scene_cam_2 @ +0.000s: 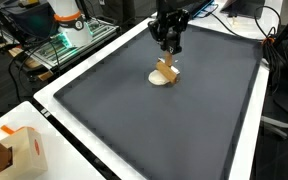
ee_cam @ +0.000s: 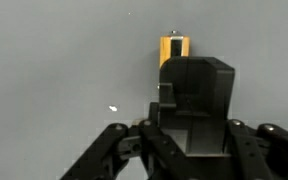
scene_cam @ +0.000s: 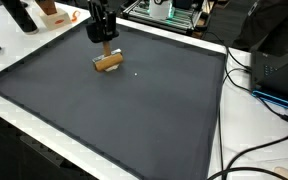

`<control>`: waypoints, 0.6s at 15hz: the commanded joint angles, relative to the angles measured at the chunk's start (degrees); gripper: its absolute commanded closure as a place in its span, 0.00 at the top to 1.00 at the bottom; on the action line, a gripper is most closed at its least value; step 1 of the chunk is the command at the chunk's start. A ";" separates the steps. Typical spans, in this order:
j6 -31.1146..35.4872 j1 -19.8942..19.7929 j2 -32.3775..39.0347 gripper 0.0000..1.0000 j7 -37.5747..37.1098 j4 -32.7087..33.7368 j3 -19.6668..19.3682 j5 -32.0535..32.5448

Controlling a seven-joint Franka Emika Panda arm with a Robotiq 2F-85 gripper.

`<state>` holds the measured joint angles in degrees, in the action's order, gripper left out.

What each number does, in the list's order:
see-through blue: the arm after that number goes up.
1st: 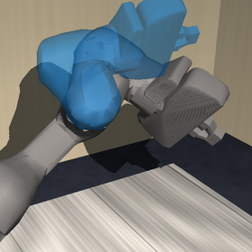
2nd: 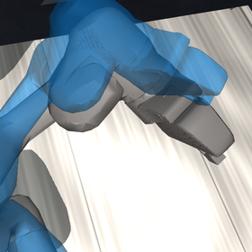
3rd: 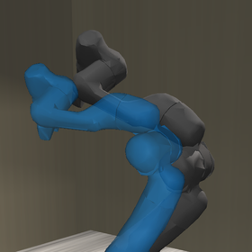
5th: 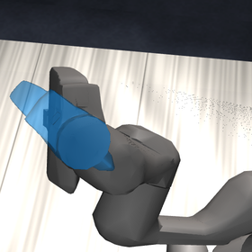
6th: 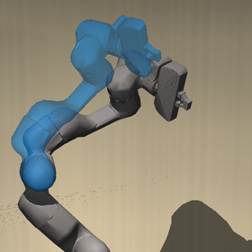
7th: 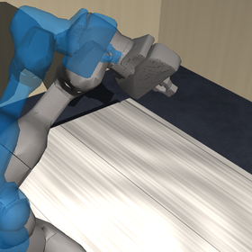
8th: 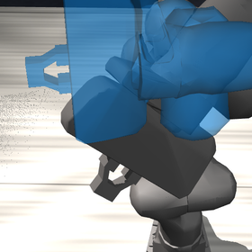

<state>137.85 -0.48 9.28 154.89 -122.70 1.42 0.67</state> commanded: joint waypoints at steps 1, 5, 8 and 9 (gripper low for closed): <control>-0.35 -1.04 2.20 0.24 2.90 1.59 1.50 -3.45; -1.94 -0.90 2.82 0.24 0.45 2.43 1.21 -1.25; -3.17 -0.84 2.05 0.24 -0.73 2.48 0.80 0.16; -3.65 -0.86 1.78 0.24 -1.08 2.46 0.66 0.64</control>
<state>136.99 -0.58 11.40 154.66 -120.43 2.40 -0.74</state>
